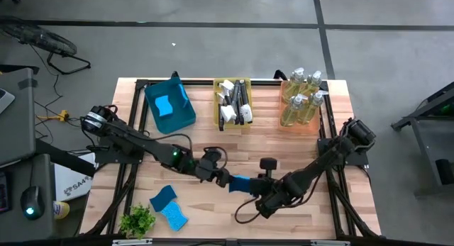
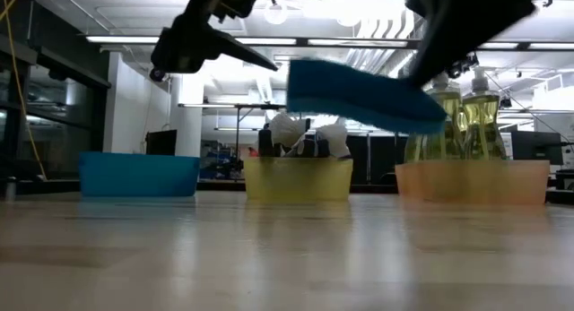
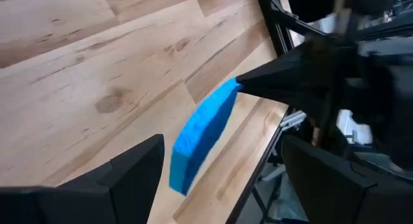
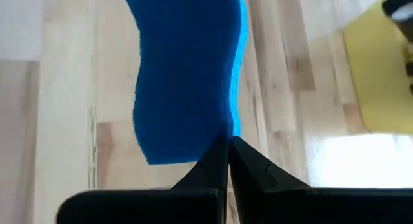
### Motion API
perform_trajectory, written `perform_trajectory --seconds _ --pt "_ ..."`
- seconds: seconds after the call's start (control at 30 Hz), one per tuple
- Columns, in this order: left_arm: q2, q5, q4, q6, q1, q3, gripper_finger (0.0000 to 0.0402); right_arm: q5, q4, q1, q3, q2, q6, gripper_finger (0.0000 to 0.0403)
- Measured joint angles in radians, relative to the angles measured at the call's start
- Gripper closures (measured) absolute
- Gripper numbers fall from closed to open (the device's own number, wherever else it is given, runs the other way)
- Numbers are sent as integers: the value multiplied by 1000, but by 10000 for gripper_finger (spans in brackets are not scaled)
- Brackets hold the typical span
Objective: Pick & Place Kitchen Sink Supplies
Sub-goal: Put the blue dishwashing sponge into the blue bin
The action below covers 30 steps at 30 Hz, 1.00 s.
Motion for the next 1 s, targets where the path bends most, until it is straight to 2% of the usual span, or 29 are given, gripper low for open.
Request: perform_trajectory --seconds 0.1,0.43,0.63,1.0 --pt "0 42 0 24 22 0 95 -26 -5 -19 30 -1 -60 403" --pt "0 116 -2 291 33 0 95 -137 -48 -60 90 -1 -65 403" --pt "0 179 -11 351 33 0 95 -151 -51 -75 93 -1 -65 402" --pt "0 187 -98 376 33 0 95 -164 -29 -81 93 -7 -72 402"
